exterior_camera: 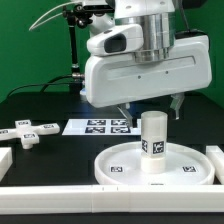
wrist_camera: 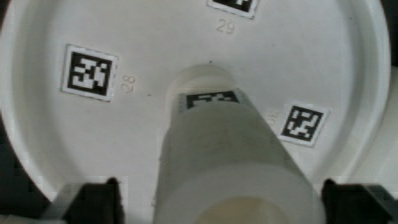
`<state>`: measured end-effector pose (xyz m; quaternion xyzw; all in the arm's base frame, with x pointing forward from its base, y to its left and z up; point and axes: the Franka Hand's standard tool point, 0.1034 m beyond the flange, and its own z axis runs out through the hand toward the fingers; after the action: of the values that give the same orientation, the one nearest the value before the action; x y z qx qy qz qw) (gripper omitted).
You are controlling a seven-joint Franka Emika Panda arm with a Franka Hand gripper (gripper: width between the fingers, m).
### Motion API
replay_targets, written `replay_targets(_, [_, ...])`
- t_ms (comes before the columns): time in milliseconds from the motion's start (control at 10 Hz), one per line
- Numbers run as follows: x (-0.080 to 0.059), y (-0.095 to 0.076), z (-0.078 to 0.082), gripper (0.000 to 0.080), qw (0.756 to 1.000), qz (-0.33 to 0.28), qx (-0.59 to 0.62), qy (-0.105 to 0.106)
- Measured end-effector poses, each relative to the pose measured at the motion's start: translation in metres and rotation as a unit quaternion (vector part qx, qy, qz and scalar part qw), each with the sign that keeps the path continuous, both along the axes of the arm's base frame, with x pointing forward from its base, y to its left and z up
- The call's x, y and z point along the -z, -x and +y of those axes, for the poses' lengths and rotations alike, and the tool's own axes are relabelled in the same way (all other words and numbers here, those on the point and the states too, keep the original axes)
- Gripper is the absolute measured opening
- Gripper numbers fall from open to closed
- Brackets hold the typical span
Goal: Assemble round table
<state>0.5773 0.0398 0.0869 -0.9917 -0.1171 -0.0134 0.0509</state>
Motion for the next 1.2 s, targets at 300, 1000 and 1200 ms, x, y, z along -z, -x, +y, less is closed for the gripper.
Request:
replay_targets(300, [0.0000, 0.0000, -0.0002, 0.0407, 1.000, 0.000, 0.000, 0.000])
replay_targets(1000, [0.0007, 0.0001, -0.0004, 0.0409, 0.974, 0.026, 0.224, -0.019])
replay_targets(1200, [0.0011, 0.0005, 0.0000, 0.0409, 0.948, 0.038, 0.316, -0.022])
